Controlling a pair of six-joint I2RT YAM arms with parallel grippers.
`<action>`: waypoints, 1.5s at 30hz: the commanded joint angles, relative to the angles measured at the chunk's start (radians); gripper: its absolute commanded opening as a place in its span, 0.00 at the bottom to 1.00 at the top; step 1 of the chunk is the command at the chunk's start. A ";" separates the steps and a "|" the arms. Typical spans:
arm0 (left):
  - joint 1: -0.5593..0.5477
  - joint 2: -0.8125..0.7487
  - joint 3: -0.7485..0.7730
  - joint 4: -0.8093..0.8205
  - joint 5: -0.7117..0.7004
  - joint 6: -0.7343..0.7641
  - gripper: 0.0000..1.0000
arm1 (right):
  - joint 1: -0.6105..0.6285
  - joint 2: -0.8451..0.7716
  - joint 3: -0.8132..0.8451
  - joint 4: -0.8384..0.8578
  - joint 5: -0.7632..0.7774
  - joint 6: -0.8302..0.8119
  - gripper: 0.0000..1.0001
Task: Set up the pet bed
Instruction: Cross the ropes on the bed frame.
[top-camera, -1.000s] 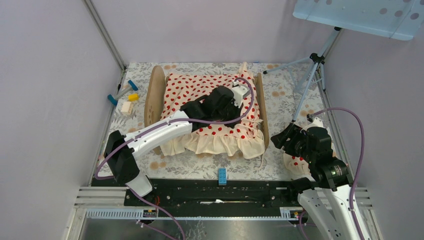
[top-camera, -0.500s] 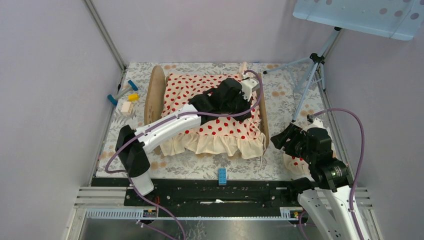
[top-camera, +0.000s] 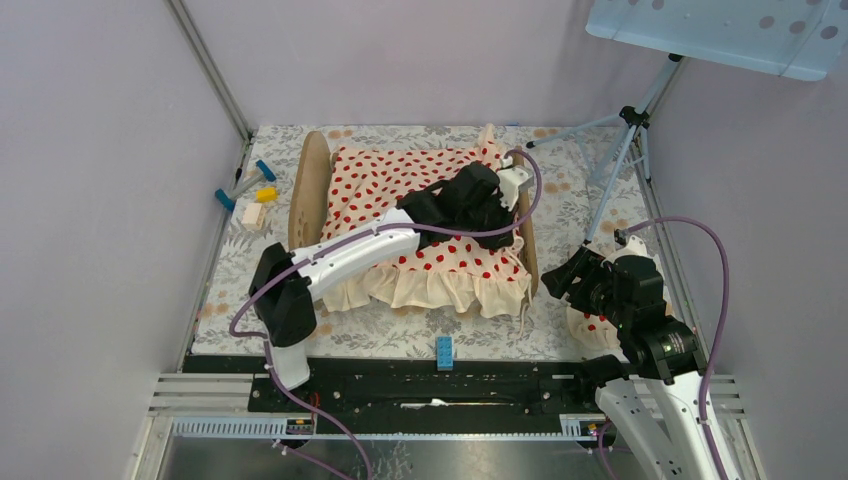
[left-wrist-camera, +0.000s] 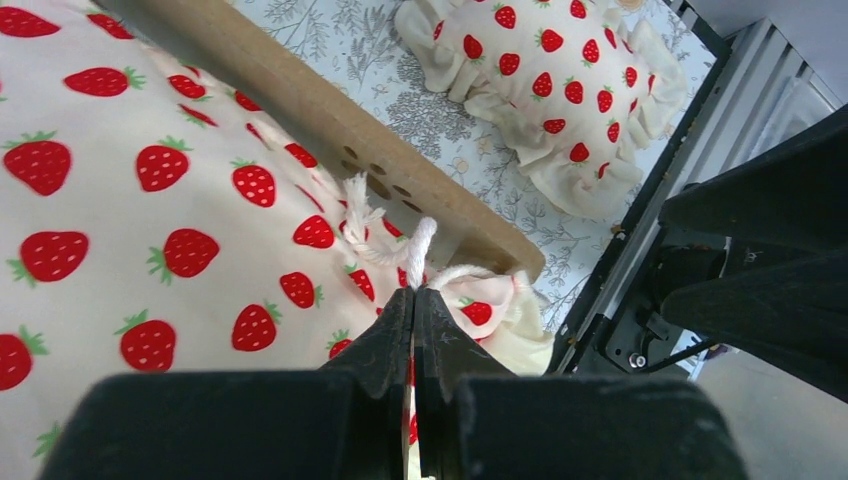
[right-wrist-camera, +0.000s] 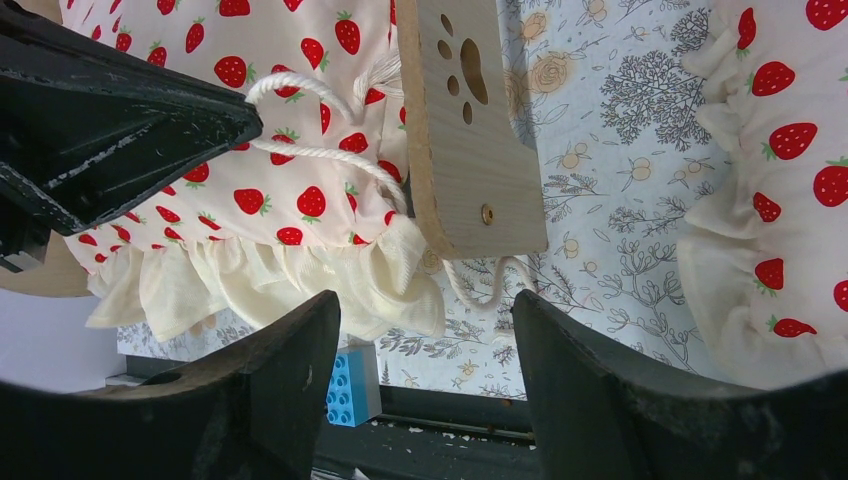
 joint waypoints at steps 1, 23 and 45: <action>-0.016 0.019 0.068 0.025 0.041 -0.010 0.00 | -0.003 -0.007 0.006 0.005 0.019 -0.017 0.71; -0.020 -0.008 0.167 -0.089 -0.155 0.024 0.68 | -0.003 -0.007 0.009 0.001 0.029 -0.021 0.72; -0.043 0.166 0.186 -0.143 -0.506 -0.003 0.69 | -0.003 -0.003 0.011 -0.003 0.034 -0.025 0.73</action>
